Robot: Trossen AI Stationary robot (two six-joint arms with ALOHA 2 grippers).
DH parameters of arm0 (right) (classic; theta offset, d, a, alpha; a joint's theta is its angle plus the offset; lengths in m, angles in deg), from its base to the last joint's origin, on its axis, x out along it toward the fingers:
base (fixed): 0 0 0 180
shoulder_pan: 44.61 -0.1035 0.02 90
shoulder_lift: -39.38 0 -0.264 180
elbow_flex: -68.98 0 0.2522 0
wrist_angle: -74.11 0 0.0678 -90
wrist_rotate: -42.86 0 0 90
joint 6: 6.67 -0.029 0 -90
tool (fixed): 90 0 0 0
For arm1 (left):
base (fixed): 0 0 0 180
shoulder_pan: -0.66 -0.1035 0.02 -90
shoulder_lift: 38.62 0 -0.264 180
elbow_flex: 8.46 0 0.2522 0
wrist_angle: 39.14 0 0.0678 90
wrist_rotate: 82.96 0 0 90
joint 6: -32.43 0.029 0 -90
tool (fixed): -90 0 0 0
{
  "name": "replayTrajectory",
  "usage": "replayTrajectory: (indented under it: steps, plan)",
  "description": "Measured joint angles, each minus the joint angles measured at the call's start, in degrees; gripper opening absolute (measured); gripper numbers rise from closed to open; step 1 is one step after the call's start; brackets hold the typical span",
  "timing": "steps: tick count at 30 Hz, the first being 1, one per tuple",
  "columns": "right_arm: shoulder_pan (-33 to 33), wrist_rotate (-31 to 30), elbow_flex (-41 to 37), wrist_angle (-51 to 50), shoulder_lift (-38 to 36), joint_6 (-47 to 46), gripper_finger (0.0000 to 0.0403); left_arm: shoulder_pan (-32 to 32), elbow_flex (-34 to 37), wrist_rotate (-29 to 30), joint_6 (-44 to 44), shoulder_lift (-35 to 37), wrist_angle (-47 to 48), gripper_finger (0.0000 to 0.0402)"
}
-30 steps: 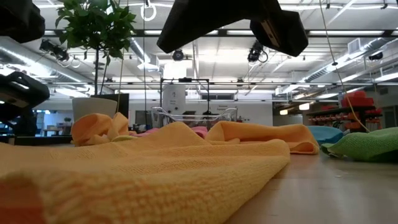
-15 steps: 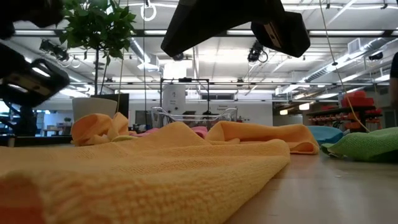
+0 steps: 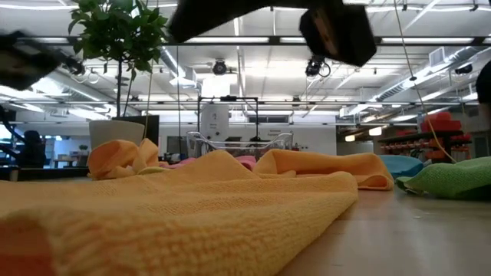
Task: Fold microfiber towels
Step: Fold the bottom orange microfiber cloth
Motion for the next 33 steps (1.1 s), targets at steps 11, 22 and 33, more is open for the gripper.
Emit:
replayTrajectory:
  steps: [11, 22, 33]
  plan:
    - [-0.1, 5.9, 0.0, 2.5, 6.0, 0.9, 0.0003, 1.6, 4.9, 2.1, -3.7, -6.8, -14.1, 0.0003]
    - [0.2, 8.3, 0.0, 2.3, 9.9, -1.6, 0.0003, -2.0, 4.9, -1.2, -2.4, -9.5, -18.9, 0.0004]
    - [0.4, 9.0, 0.0, 1.6, 9.8, -2.1, 0.0003, -5.1, 3.4, -1.4, 3.3, -8.7, -18.2, 0.0004]
